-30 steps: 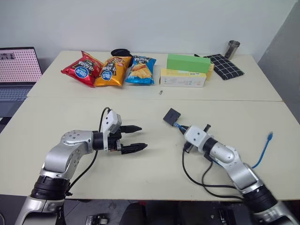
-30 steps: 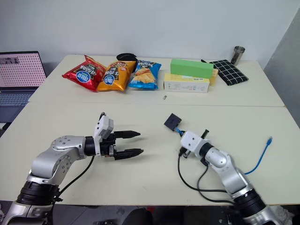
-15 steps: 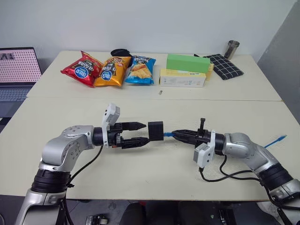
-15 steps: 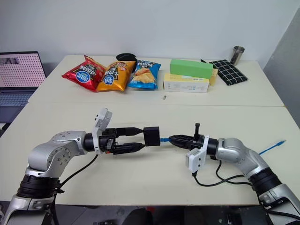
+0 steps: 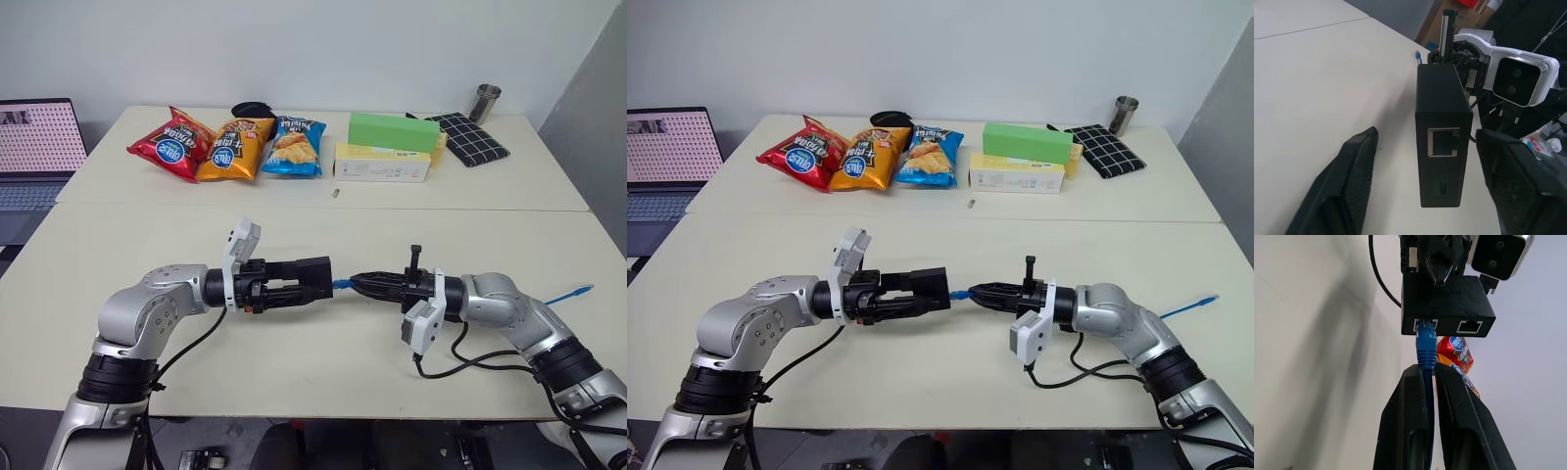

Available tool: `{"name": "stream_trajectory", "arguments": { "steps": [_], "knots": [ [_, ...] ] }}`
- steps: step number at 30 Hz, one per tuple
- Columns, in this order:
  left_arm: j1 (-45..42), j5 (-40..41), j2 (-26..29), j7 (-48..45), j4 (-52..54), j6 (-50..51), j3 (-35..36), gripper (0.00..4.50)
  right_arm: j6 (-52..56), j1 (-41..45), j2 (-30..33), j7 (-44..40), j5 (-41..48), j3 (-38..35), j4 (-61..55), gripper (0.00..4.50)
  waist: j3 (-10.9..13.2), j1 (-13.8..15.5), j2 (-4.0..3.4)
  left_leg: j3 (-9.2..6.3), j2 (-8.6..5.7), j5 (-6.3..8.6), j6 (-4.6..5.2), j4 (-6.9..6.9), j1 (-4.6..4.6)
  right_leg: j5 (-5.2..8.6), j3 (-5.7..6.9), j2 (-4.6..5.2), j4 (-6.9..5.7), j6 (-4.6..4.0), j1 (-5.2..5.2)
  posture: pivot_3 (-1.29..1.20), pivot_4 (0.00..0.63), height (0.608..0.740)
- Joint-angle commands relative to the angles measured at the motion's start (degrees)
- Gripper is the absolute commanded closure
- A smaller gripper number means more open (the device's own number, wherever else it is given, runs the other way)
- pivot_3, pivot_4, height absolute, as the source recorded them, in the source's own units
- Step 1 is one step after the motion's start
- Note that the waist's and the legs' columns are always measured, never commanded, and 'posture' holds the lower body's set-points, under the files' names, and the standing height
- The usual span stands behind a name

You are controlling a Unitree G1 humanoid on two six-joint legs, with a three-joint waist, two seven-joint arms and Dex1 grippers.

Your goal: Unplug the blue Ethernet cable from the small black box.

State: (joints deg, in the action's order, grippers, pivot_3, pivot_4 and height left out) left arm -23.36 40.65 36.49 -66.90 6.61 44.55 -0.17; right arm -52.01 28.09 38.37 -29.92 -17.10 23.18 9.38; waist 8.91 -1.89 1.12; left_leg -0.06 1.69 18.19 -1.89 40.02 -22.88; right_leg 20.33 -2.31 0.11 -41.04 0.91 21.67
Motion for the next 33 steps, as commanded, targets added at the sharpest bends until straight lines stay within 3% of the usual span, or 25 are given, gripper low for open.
{"name": "stream_trajectory", "arguments": {
  "steps": [1, 8, 11, 12, 16, 21, 27, 30, 33],
  "knots": [
    [-1.15, 0.71, 0.39, -0.50, 1.33, -0.45, 0.57, 2.18, -1.05, 0.71, -0.22, 0.23, 0.74, -2.28, -1.76, 4.48, 0.00, 0.01, 0.00, 0.00, 0.00, 0.00, 0.00, 0.00, 0.00, 0.00, 0.00, 0.00, 0.00, 0.00, 0.00, 0.00, 0.150, 0.740],
    [-1.29, -0.16, 0.33, -0.71, 0.60, -1.25, 0.25, 3.70, -2.35, 1.56, -0.03, -0.42, -2.62, -1.32, -1.66, 4.48, 0.00, 0.01, 0.00, 0.00, 0.00, 0.00, 0.00, 0.00, 0.00, 0.00, 0.00, 0.00, 0.00, 0.00, 0.00, 0.00, 0.150, 0.740],
    [-1.13, -0.81, 0.60, -1.16, 0.46, -1.80, -0.06, 3.72, -2.01, 1.62, 0.04, -0.81, -3.40, -1.27, -2.38, 4.48, 0.00, 0.01, 0.00, 0.00, 0.00, 0.00, 0.00, 0.00, 0.00, 0.00, 0.01, 0.00, 0.00, 0.00, 0.00, 0.00, 0.150, 0.740],
    [-1.05, -1.03, 0.74, -1.40, 0.42, -1.97, -0.19, 3.72, -1.58, 1.61, 0.17, -1.40, -2.94, -1.11, -2.67, 3.78, 0.00, 0.01, 0.00, 0.00, 0.00, 0.00, 0.00, 0.00, 0.00, 0.00, 0.01, 0.00, 0.00, 0.00, 0.00, 0.00, 0.150, 0.740],
    [-1.00, -2.07, 1.34, -2.77, 0.10, -3.28, -0.86, 3.72, 2.60, 0.72, 2.34, -7.23, 3.27, -0.13, -5.40, 3.00, 0.00, 0.02, 0.00, 0.00, 0.00, 0.00, 0.00, 0.00, 0.00, 0.00, 0.00, 0.00, 0.01, 0.00, 0.00, 0.00, 0.150, 0.740],
    [-0.70, -6.24, 2.93, -5.68, -0.33, -8.68, -3.07, 3.72, 23.26, -4.27, 7.57, -18.88, 21.87, -0.04, -18.54, 1.86, 0.00, 0.16, 0.00, -0.03, -0.01, 0.00, 0.00, 0.00, 0.00, 0.00, 0.03, 0.03, 0.04, 0.00, -0.04, 0.00, 0.150, 0.740],
    [-1.51, -7.28, 3.23, -8.24, -0.19, -12.48, -3.56, 3.72, 66.29, -6.81, 9.13, -15.05, 51.80, -4.35, -36.93, 1.85, 0.01, 0.18, -0.02, -0.12, 0.01, 0.00, 0.01, 0.02, 0.01, 0.00, 0.09, 0.02, 0.01, 0.00, -0.08, 0.00, 0.150, 0.740],
    [-2.01, -6.85, 3.68, -9.58, 0.60, -13.03, -3.48, 3.72, 79.48, -3.86, 4.86, -9.73, 62.71, -6.93, -38.05, 1.85, 0.00, 0.20, 0.00, -0.25, 0.00, 0.01, 0.01, 0.02, 0.01, 0.00, 0.19, 0.02, 0.09, 0.00, -0.18, 0.00, 0.150, 0.740],
    [-2.54, -5.96, 3.58, -9.56, 0.96, -12.32, -2.95, 3.72, 85.64, -3.08, 2.86, -8.60, 65.15, -8.04, -38.06, 1.85, 0.00, 0.18, -0.01, -0.30, -0.04, 0.01, 0.02, 0.02, 0.00, 0.00, 0.21, 0.02, 0.10, 0.00, -0.19, 0.00, 0.150, 0.740]
  ]
}}
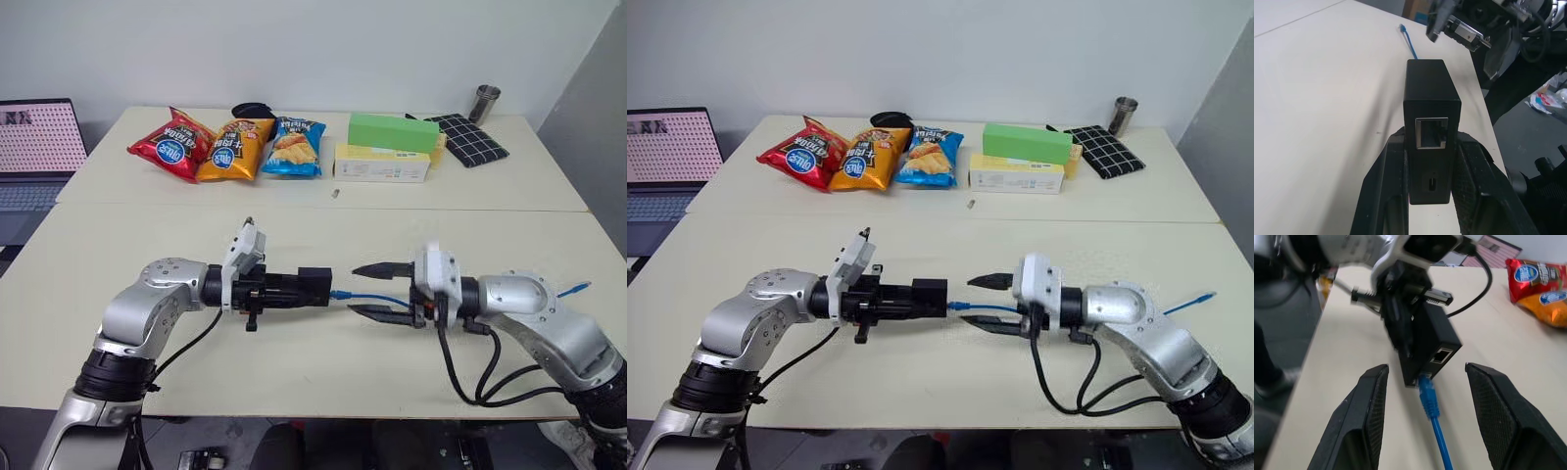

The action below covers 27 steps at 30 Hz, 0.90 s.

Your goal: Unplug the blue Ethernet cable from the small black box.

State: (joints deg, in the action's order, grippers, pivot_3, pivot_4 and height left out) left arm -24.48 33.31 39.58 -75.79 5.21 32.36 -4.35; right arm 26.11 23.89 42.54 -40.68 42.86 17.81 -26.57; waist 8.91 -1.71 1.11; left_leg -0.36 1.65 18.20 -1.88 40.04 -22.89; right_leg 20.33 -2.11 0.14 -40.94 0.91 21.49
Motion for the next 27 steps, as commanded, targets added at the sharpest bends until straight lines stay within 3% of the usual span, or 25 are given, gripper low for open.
{"name": "stream_trajectory", "arguments": {
  "steps": [1, 22, 27],
  "knots": [
    [-1.54, 1.51, 0.52, -0.70, 2.39, -0.07, 1.26, 3.72, 8.65, 1.07, -1.83, 2.18, 5.11, -2.81, -2.12, 1.85, 0.00, 0.05, 0.00, -0.01, 0.00, 0.00, 0.00, 0.00, 0.00, 0.00, 0.01, 0.00, 0.01, 0.00, 0.00, 0.00, 0.150, 0.740],
    [-2.19, 3.06, 0.40, -0.18, 3.53, 0.86, 1.18, 3.72, 15.32, 1.59, -7.90, -3.71, -0.42, -3.18, 2.47, 1.85, 0.00, -0.04, 0.00, -0.04, -0.03, 0.01, 0.02, -0.01, -0.04, 0.00, 0.02, 0.00, 0.06, 0.00, 0.01, 0.00, 0.150, 0.740],
    [-2.13, 3.17, 0.36, -0.22, 3.92, 0.98, 0.95, 3.72, 15.84, 1.71, -8.25, -4.75, -1.59, -3.51, 2.57, 2.80, 0.00, -0.05, 0.00, -0.05, -0.03, 0.01, 0.02, -0.01, -0.04, 0.00, 0.03, 0.00, 0.06, 0.00, 0.01, 0.00, 0.150, 0.740]
  ]
}}
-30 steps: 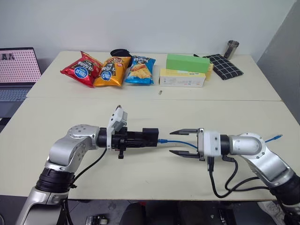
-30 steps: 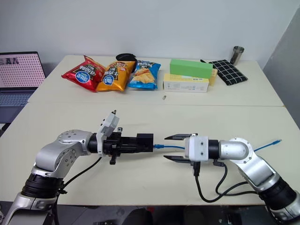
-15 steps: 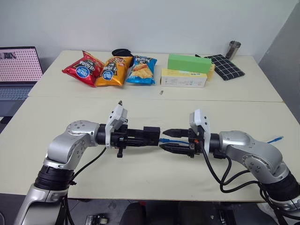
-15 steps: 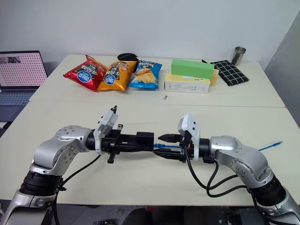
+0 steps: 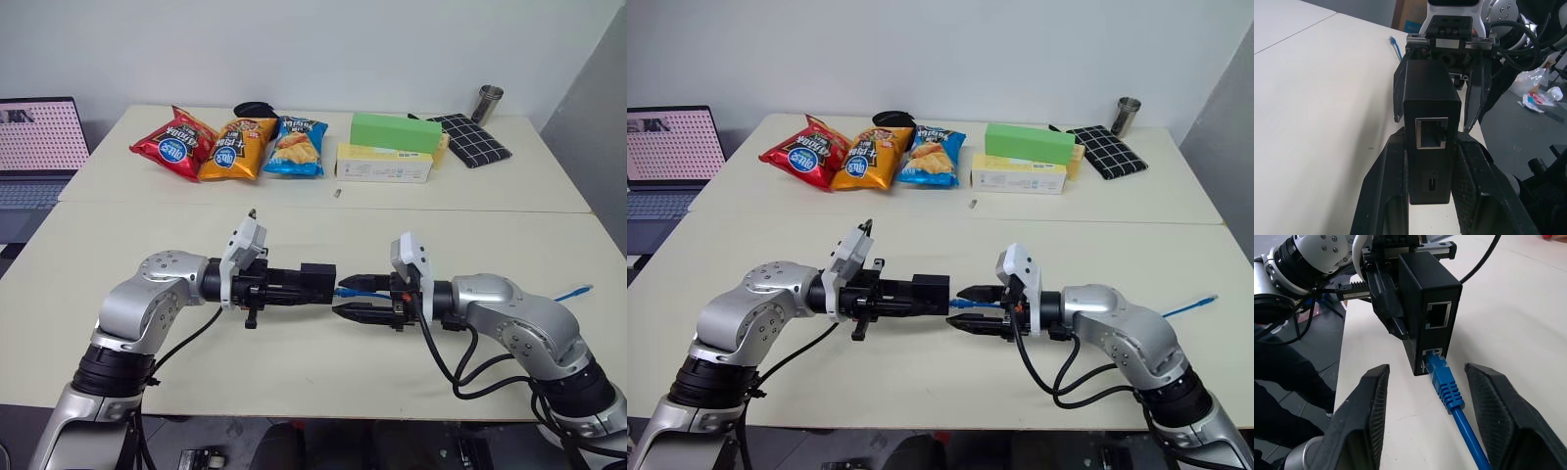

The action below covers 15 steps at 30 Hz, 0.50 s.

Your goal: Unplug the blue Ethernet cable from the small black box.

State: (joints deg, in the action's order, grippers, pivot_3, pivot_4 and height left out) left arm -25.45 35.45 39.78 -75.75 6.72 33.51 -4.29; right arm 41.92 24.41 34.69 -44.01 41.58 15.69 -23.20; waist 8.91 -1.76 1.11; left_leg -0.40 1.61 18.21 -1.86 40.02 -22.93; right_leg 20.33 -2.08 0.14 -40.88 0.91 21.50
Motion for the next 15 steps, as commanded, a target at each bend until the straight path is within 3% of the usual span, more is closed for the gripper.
{"name": "stream_trajectory", "arguments": {
  "steps": [1, 8, 15],
  "knots": [
    [-1.13, 0.96, 0.22, -0.44, 2.47, -0.26, 0.79, 3.72, 0.25, 1.23, -0.44, -1.60, -0.27, -1.49, -0.75, 3.07, 0.00, 0.00, 0.00, 0.00, 0.00, 0.00, 0.00, 0.00, 0.00, 0.00, 0.00, 0.00, 0.00, 0.00, 0.00, 0.00, 0.150, 0.740],
    [-0.66, 0.27, 0.79, -1.67, 2.97, -0.94, -0.02, 3.72, 1.19, 1.37, -0.28, -3.23, -0.40, -2.14, -0.33, 4.43, 0.00, 0.00, 0.00, 0.00, 0.00, 0.00, 0.00, 0.00, 0.00, 0.00, 0.00, 0.00, 0.00, 0.00, 0.00, 0.00, 0.150, 0.740],
    [0.30, -1.36, 1.80, -4.05, 3.97, -2.85, -1.85, 3.72, 3.30, 2.61, 0.09, -5.74, -0.03, -2.30, 0.29, 4.47, 0.00, 0.00, 0.00, 0.00, 0.00, 0.00, 0.00, 0.00, 0.00, 0.00, 0.01, 0.00, 0.01, 0.00, 0.00, 0.00, 0.150, 0.740]
  ]
}}
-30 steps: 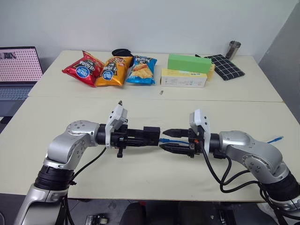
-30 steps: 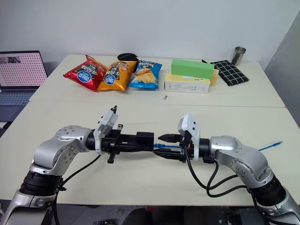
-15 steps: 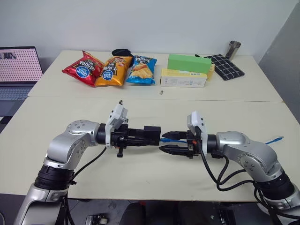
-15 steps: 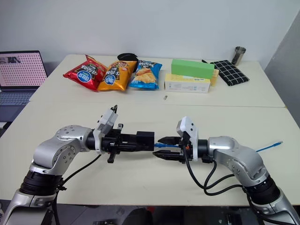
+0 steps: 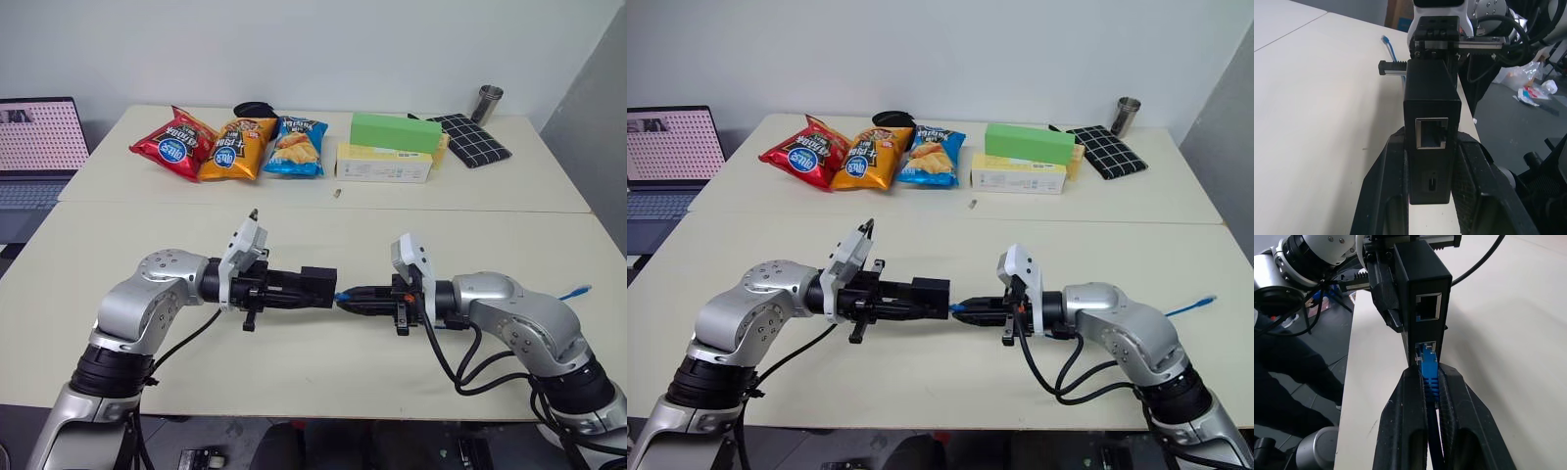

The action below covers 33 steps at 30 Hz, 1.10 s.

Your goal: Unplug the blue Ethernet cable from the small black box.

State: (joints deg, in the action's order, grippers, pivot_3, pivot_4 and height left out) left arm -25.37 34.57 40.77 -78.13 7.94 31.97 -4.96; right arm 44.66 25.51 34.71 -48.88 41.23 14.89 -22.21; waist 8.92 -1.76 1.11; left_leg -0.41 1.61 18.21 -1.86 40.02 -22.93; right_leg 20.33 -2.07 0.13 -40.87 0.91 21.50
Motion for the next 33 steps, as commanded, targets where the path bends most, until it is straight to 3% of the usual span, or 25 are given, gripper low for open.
{"name": "stream_trajectory", "arguments": {
  "steps": [1, 5, 6, 12, 27, 33],
  "knots": [
    [0.26, -0.41, 0.68, -1.54, 2.79, -1.24, -1.20, 3.72, 0.83, 1.58, 0.07, -1.18, 0.29, -1.47, -0.79, 4.47, 0.00, -0.01, 0.00, -0.01, 0.00, 0.00, 0.00, 0.00, 0.00, 0.00, 0.01, 0.00, 0.00, 0.00, 0.00, 0.00, 0.150, 0.740],
    [0.27, -0.29, 0.44, -1.15, 2.46, -1.10, -1.01, 3.72, 1.10, 1.46, 0.48, -2.50, -0.42, -0.86, -1.84, 4.47, 0.00, 0.00, 0.00, -0.01, 0.00, 0.00, 0.00, 0.00, 0.00, 0.00, 0.00, 0.00, 0.00, 0.00, -0.01, 0.00, 0.150, 0.740],
    [0.29, -0.25, 0.45, -1.12, 2.32, -1.05, -0.96, 3.72, 0.94, 1.24, 0.74, -2.99, -0.63, -0.64, -2.27, 3.77, 0.00, 0.01, 0.00, -0.01, 0.00, 0.00, 0.01, 0.00, 0.00, 0.00, 0.00, 0.00, 0.00, 0.00, 0.00, 0.00, 0.150, 0.740],
    [0.09, -0.04, 0.39, -0.96, 1.67, -0.75, -0.81, 3.72, 2.37, -0.32, 0.68, -3.19, 0.18, -1.17, -4.33, 2.66, 0.00, 0.01, 0.00, -0.02, 0.00, 0.00, 0.01, 0.00, 0.00, 0.00, 0.01, 0.00, 0.00, 0.00, 0.00, 0.00, 0.150, 0.740],
    [0.36, -0.15, 0.26, -0.69, 1.88, -0.80, -0.97, 3.72, 3.95, 0.18, -1.24, -1.20, -0.27, -2.09, -2.96, 2.66, 0.00, 0.00, 0.00, -0.02, -0.01, 0.00, 0.01, -0.01, 0.00, 0.00, 0.01, 0.00, 0.01, 0.00, -0.01, 0.00, 0.150, 0.740],
    [0.48, -0.24, 0.38, -0.89, 1.97, -0.96, -1.06, 3.72, 4.03, 0.35, -1.07, -1.62, -0.47, -2.19, -2.68, 3.82, 0.00, 0.00, 0.00, -0.02, -0.01, 0.00, 0.01, -0.01, 0.00, 0.00, 0.01, 0.00, 0.01, 0.00, -0.01, 0.00, 0.150, 0.740]
  ]
}}
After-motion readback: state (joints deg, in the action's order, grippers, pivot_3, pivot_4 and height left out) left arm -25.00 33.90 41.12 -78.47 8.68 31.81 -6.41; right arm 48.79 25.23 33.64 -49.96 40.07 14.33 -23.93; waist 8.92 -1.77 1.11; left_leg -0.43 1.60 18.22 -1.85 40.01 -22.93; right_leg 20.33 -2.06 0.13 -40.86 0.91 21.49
